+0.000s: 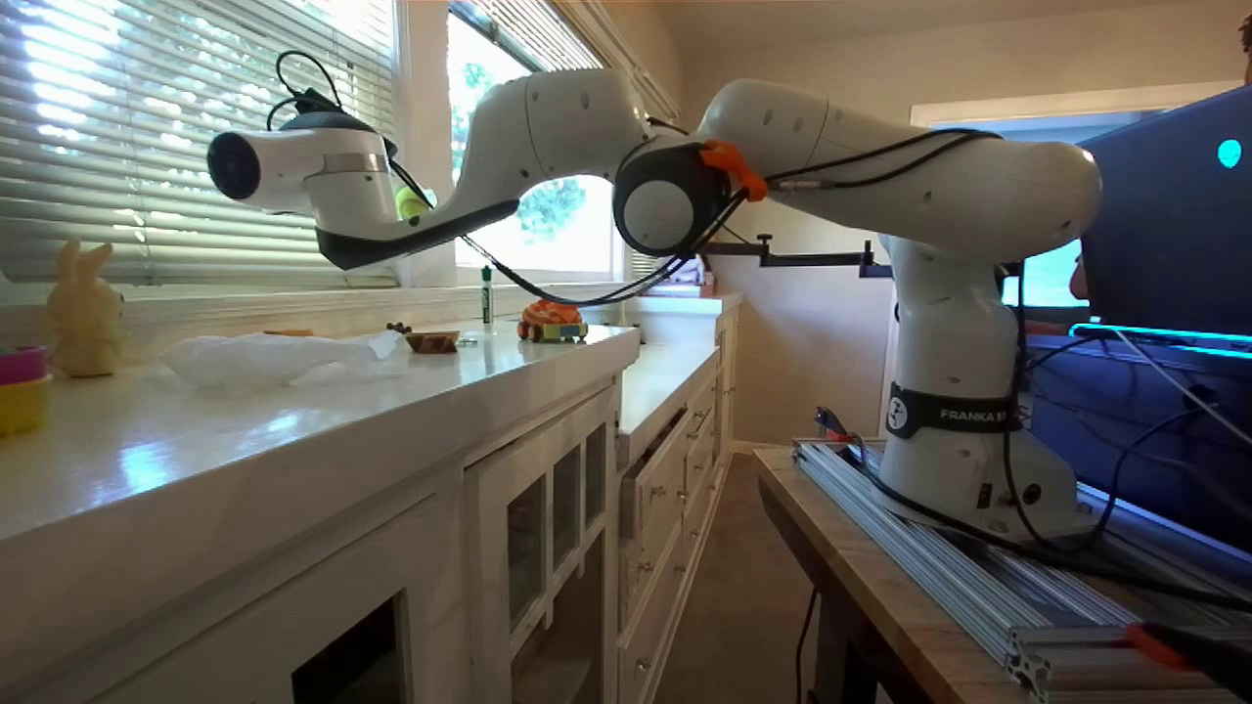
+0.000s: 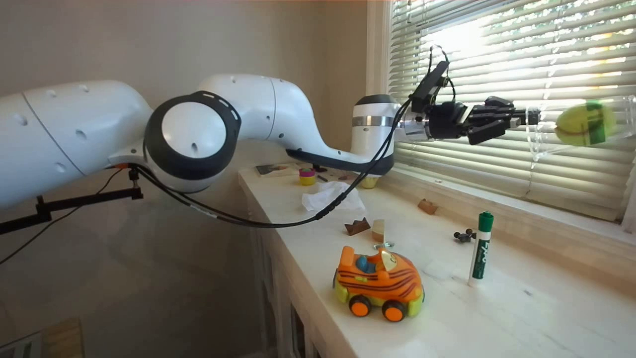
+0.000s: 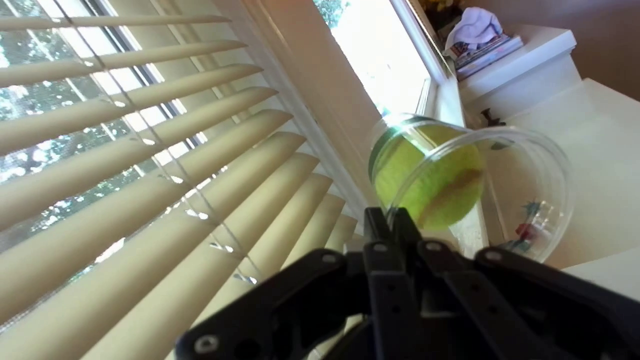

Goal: Remove the ball from the cup

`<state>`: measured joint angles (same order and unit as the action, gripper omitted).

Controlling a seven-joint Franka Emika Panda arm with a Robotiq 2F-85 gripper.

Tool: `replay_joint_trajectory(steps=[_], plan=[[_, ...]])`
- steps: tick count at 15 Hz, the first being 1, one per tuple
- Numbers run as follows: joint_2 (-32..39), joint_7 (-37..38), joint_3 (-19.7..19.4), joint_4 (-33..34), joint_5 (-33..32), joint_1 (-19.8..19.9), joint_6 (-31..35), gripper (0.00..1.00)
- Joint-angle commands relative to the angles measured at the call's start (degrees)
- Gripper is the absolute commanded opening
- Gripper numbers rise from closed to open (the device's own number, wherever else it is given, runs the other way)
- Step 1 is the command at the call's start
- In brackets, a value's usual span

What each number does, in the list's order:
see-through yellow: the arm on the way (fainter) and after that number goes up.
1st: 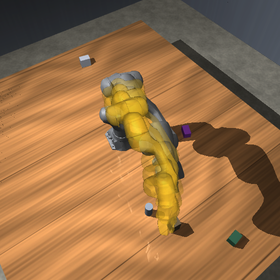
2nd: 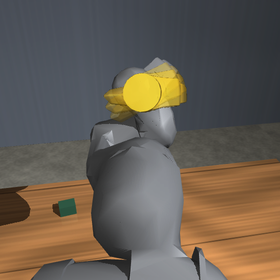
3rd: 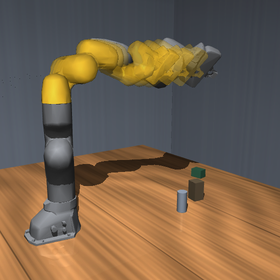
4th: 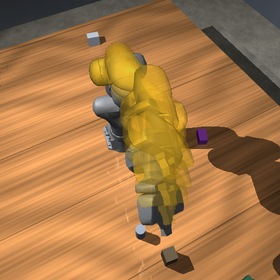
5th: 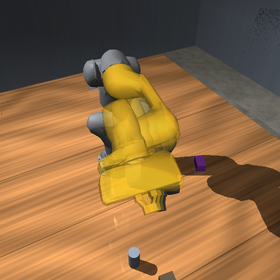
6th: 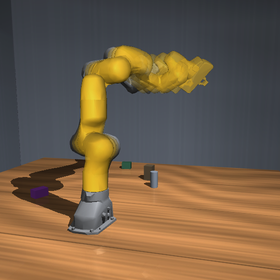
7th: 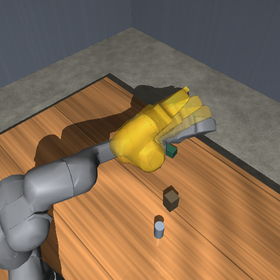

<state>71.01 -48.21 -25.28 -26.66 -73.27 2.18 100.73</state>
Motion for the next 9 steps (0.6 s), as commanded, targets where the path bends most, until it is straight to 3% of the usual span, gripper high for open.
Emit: replay_joint_trajectory(steps=[1, 4, 9], plan=[[1.39, -0.09, -0.56, 1.62, -3.49, -0.21, -1.56, 0.02], [0.00, -1.61, 2.62, 1.09, -0.89, 0.45, -1.37, 0.02], [-0.80, 0.97, 4.03, 0.20, -0.47, 0.54, -4.10, 0.02]])
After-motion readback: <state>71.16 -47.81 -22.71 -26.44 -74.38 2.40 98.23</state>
